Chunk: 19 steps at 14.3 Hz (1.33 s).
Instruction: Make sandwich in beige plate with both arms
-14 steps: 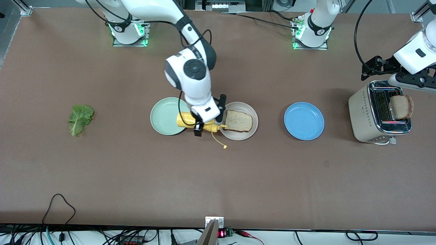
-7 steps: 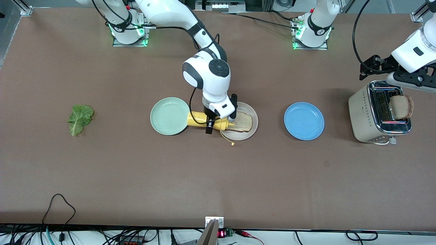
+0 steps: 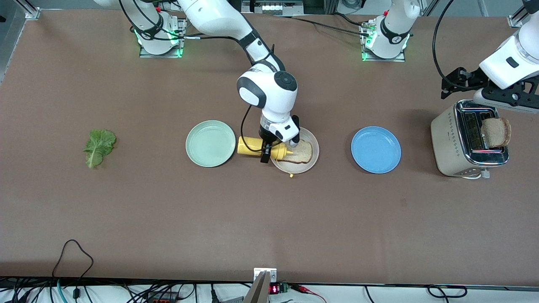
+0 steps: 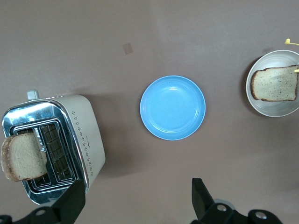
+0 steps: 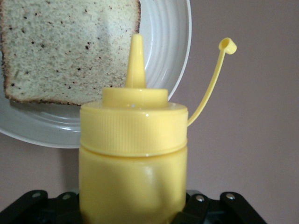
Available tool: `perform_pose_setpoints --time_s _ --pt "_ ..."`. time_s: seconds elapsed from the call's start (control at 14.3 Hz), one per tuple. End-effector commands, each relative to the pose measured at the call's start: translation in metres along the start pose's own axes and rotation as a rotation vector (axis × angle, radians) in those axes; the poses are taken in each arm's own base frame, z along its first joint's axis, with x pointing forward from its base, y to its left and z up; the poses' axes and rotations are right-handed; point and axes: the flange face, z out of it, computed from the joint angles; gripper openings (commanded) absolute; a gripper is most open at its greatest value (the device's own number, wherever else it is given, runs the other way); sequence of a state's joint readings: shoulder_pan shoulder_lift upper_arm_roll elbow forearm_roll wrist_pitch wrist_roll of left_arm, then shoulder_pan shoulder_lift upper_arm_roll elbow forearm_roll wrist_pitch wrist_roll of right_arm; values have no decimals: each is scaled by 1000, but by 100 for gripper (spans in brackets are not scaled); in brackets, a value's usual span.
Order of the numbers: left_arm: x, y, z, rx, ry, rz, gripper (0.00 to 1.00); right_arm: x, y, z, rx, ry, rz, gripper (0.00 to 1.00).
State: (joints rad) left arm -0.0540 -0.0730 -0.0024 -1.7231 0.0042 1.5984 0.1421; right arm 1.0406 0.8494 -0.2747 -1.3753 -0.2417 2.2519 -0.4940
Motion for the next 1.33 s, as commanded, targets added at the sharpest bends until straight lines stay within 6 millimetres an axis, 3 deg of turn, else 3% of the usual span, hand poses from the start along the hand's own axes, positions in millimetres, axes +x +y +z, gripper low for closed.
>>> perform_pose_setpoints --time_s 0.0,0.28,0.42,0.63,0.98,1.26 --pt "2 2 -5 5 -4 -7 100 3 5 -8 -29 -11 34 42" --pt "3 2 -6 5 -3 -7 100 -21 42 -25 -10 25 112 42" --pt "3 2 -8 6 2 -7 100 -48 77 -51 15 78 183 42" --pt "3 2 -7 5 -1 -7 100 -83 111 -85 69 123 247 42" --pt "4 1 -5 5 -4 -7 100 -168 168 -117 204 282 280 42" --pt "4 1 -6 5 -3 -8 100 -238 193 -132 290 435 285 42"
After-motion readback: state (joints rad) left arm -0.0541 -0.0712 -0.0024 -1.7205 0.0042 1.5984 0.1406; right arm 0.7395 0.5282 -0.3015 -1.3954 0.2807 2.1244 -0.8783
